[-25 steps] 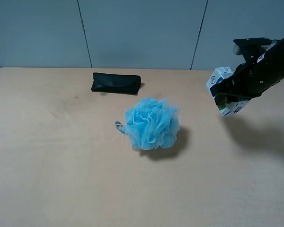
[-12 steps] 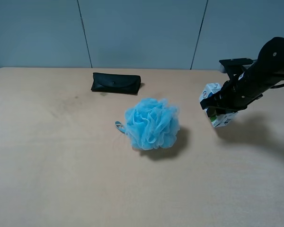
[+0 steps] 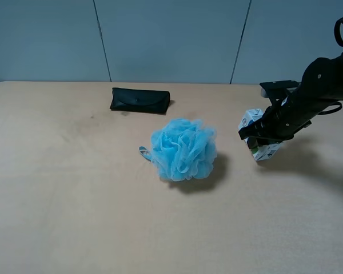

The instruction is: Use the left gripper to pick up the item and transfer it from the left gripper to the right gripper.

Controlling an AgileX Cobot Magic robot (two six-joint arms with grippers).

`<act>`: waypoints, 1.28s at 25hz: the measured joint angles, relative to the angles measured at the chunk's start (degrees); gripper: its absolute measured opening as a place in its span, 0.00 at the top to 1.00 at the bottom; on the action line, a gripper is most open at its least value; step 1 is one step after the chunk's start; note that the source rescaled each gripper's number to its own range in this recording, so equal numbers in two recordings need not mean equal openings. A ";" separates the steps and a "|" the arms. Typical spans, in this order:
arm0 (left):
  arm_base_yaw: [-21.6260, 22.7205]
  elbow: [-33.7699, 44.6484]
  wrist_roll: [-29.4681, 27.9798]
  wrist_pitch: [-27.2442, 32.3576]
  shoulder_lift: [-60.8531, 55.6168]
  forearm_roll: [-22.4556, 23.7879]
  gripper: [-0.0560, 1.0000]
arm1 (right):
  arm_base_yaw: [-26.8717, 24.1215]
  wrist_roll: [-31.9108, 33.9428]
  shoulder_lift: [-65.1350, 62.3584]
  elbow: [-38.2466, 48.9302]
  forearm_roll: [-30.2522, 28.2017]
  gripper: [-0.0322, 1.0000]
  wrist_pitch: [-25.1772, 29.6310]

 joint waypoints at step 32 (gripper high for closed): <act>0.00 0.00 0.00 0.00 0.00 0.00 0.03 | 0.00 3.07 -18.52 -11.58 -1.43 0.00 29.01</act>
